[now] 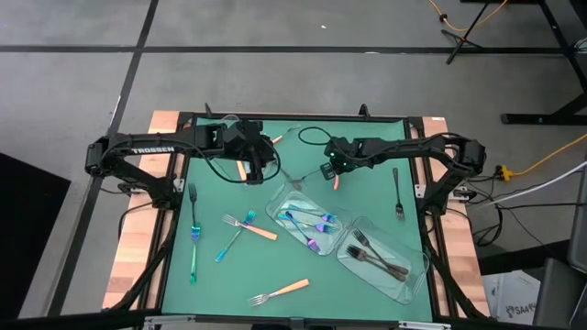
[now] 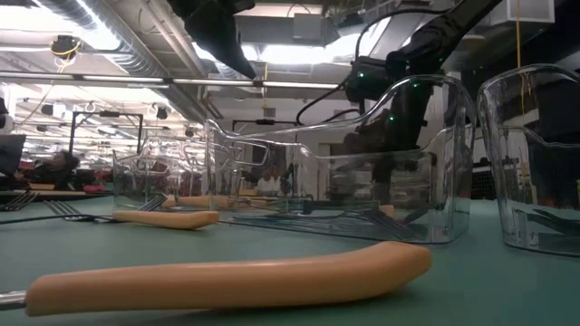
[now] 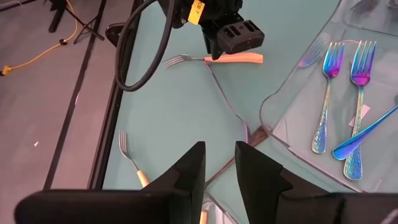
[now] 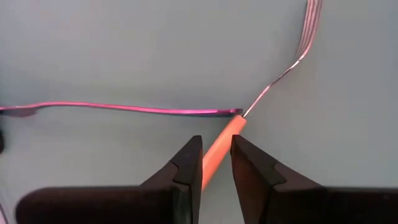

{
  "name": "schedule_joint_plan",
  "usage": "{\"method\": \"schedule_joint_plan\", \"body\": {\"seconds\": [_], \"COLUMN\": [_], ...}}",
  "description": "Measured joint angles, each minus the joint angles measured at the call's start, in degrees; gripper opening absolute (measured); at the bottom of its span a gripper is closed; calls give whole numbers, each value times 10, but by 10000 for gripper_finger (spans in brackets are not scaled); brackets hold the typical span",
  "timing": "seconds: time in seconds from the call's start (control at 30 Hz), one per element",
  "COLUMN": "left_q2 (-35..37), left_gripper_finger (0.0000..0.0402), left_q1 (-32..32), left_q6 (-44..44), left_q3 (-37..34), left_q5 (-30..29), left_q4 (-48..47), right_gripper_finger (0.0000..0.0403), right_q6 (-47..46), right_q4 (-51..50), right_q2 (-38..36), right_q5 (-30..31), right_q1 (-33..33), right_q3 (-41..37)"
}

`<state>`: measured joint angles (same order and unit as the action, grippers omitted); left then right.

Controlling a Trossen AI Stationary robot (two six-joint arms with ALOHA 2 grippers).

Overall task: Sort silverware by color (type)
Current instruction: Put the yellow fork into the top transparent bin

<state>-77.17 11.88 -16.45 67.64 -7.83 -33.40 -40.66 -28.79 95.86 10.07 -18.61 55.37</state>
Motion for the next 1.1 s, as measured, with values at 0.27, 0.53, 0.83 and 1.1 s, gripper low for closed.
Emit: {"method": "schedule_joint_plan", "body": {"seconds": [0.27,0.53,0.83,1.1], "left_q2": [0,0,14,55], "left_gripper_finger": [82,82,81,81], "left_q1": [0,0,1,1], "left_q6": [0,0,-1,14], "left_q3": [0,0,0,0], "left_q5": [0,0,-7,-22], "left_q4": [0,-1,-15,-28], "right_gripper_finger": [76,76,76,76], "right_q6": [-1,-1,3,-43], "right_q4": [3,6,5,4], "right_q2": [41,52,53,54], "right_q5": [11,13,12,-6], "right_q1": [-1,-1,-1,-2], "right_q3": [2,3,2,1]}}
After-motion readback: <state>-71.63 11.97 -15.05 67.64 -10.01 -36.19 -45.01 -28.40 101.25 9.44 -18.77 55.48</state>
